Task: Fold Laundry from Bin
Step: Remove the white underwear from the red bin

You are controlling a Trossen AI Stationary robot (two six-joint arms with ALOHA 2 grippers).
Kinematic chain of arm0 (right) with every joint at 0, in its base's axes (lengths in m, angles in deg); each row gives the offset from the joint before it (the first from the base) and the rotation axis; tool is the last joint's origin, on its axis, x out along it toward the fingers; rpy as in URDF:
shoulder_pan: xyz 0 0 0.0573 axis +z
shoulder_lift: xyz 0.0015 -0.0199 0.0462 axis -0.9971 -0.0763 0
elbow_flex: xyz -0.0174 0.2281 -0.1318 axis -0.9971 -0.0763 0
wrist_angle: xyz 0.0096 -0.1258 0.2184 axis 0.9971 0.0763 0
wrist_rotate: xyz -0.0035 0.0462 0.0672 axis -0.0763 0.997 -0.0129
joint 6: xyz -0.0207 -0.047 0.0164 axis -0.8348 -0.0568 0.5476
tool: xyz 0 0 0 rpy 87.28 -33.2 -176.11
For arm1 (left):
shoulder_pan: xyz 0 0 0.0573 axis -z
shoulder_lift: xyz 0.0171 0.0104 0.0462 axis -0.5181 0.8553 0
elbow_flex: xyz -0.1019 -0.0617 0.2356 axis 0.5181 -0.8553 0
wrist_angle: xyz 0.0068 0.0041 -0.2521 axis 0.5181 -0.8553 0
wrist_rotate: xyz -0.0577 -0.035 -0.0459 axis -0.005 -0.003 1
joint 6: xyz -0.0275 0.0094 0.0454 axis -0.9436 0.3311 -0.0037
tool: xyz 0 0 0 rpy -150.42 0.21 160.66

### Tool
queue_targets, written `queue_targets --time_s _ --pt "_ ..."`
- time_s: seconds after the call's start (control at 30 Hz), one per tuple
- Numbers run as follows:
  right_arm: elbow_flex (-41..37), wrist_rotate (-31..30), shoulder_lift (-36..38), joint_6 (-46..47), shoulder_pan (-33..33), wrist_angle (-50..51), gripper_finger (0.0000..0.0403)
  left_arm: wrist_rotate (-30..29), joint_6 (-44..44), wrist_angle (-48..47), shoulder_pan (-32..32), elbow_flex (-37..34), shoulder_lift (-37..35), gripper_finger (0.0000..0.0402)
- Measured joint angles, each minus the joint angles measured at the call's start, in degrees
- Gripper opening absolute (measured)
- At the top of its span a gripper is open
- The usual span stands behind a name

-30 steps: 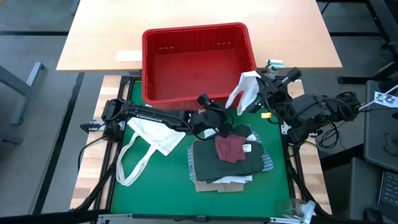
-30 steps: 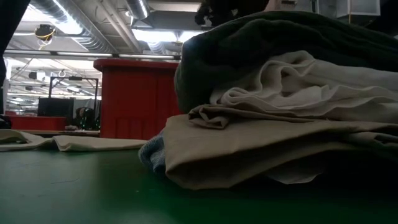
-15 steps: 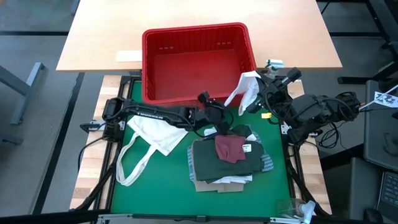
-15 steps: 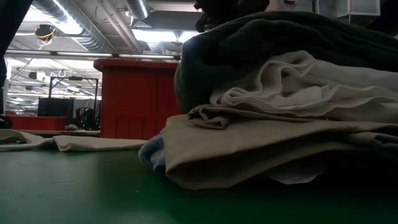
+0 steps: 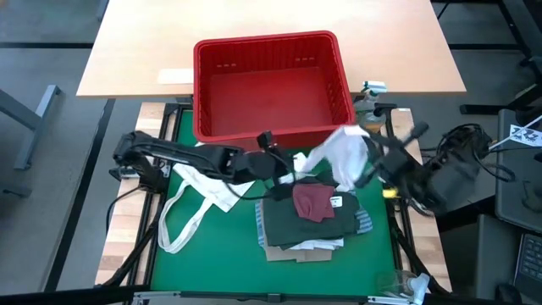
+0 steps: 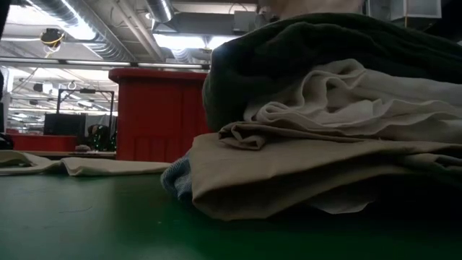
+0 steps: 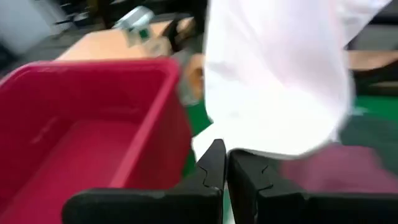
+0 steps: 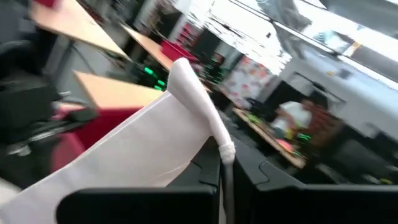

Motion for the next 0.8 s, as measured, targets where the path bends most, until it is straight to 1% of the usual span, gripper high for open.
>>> queue_targets --time_s 0.17,0.27,0.43,0.53,0.67,0.8 --pt "0.0 0.01 -0.02 6.83 8.44 -0.17 0.0012 8.52 -0.23 -1.71 2.78 0.0 -4.88 0.0002" --pt "0.0 1.22 -0.02 13.48 13.33 -0.19 0.0012 12.84 -2.11 -2.81 4.78 0.0 -7.38 0.0001" --pt "0.0 9.5 -0.93 24.75 20.25 0.56 0.0012 18.6 -9.18 -4.91 8.88 0.0 -10.68 0.0001" --pt "0.01 12.48 -3.07 31.51 23.1 2.75 0.0012 22.88 -14.05 -6.48 11.51 0.0 -11.34 0.0001" --pt "-0.04 12.66 -6.95 40.74 25.11 6.15 0.0012 28.11 -21.05 -7.33 15.01 0.0 -11.46 0.0" --pt "-0.04 13.94 -10.49 49.38 26.23 8.54 0.0012 29.63 -26.55 -7.39 18.6 0.0 -11.13 0.0"
